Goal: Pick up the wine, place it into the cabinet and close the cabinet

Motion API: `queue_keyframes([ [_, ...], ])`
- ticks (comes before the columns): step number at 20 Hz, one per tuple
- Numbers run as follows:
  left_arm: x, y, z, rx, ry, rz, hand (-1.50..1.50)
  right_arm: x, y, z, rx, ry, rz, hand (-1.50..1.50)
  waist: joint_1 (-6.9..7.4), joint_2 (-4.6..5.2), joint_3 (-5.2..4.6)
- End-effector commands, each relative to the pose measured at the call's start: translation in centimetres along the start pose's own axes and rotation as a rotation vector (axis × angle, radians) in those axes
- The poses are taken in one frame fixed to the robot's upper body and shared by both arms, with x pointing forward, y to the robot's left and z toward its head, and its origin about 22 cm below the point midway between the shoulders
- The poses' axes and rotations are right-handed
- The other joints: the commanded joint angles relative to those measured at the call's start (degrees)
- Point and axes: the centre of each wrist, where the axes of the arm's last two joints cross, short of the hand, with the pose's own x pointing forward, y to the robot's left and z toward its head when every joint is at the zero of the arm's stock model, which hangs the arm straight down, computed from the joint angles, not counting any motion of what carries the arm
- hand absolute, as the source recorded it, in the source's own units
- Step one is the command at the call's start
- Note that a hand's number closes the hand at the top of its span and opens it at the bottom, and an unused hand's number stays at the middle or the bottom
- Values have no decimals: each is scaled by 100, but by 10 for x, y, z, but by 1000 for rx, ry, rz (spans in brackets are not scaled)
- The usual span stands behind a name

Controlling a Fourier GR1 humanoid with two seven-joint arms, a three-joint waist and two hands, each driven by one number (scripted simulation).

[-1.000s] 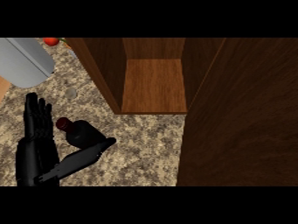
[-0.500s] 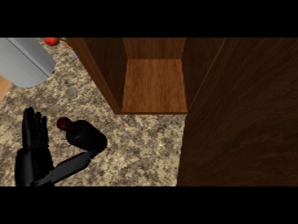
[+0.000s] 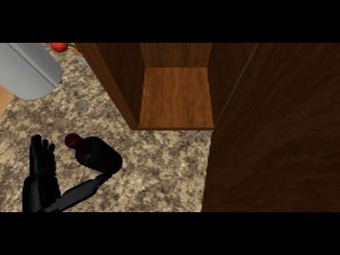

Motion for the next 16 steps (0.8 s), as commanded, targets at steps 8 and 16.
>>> queue_keyframes([
  [8,-29,27,-19,-60,25,0,-150,29,11,18,36,-36,-45,-150,-10,-1,2],
  [16,-66,5,-33,-93,62,19,-150,37,17,15,37,-48,-65,-150,-38,1,-1],
])
